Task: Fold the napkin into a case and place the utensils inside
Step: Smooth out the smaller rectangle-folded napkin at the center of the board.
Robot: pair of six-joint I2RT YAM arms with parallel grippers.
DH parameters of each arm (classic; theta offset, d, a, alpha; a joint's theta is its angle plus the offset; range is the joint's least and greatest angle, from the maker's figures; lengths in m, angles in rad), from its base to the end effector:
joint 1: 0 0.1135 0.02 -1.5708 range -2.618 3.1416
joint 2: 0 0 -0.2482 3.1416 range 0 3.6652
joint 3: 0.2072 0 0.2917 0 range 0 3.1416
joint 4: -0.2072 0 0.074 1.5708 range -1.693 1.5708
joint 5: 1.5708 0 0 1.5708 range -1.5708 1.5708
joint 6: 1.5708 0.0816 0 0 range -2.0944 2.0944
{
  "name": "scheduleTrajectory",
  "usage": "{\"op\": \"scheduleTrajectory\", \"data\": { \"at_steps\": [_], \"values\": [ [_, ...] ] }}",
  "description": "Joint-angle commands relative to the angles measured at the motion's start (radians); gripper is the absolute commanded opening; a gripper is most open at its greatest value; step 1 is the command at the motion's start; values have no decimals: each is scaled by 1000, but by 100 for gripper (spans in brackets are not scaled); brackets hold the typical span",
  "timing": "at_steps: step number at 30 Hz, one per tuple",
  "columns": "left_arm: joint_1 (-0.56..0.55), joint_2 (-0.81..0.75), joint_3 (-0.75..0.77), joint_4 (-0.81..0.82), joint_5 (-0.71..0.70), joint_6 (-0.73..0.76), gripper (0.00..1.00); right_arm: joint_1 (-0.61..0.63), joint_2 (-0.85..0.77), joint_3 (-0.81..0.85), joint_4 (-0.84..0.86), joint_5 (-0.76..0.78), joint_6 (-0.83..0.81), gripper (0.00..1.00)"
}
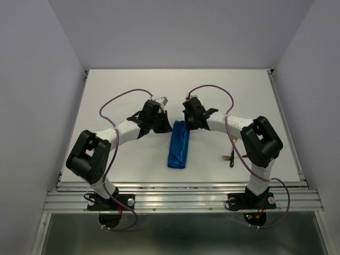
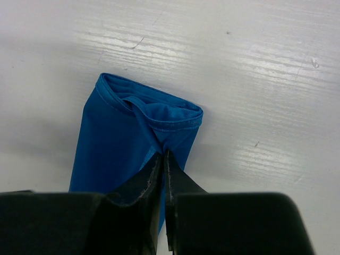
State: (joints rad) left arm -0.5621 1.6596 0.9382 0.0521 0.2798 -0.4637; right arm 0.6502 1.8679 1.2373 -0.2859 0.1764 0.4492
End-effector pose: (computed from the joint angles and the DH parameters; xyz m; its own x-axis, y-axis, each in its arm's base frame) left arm 0.3396 -0.2405 0.1227 -0.7806 -0.0163 -0.6248 0.3873 0.7720 -0.5040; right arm 0.3689 0.2625 0.1085 -0.7908 -0.0643 -0.6087 -0.1860 0.9727 0.1388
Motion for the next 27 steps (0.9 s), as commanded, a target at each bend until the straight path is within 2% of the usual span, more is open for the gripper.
{"op": "scheduleTrajectory", "data": {
  "at_steps": [1,7,19,27],
  "values": [
    [-5,-136,-9,-18,-56,-1,0,11,-21,45,2,-5,22,9],
    [-41,-150,-65,14,51,-9,0,11,-16,54,7,-23,32,9],
    [-120,0,-137,186,119,-73,0,11,-26,44,8,-29,54,9],
    [-128,103,-142,293,170,-104,0,11,-42,28,25,-60,71,9]
  ]
}}
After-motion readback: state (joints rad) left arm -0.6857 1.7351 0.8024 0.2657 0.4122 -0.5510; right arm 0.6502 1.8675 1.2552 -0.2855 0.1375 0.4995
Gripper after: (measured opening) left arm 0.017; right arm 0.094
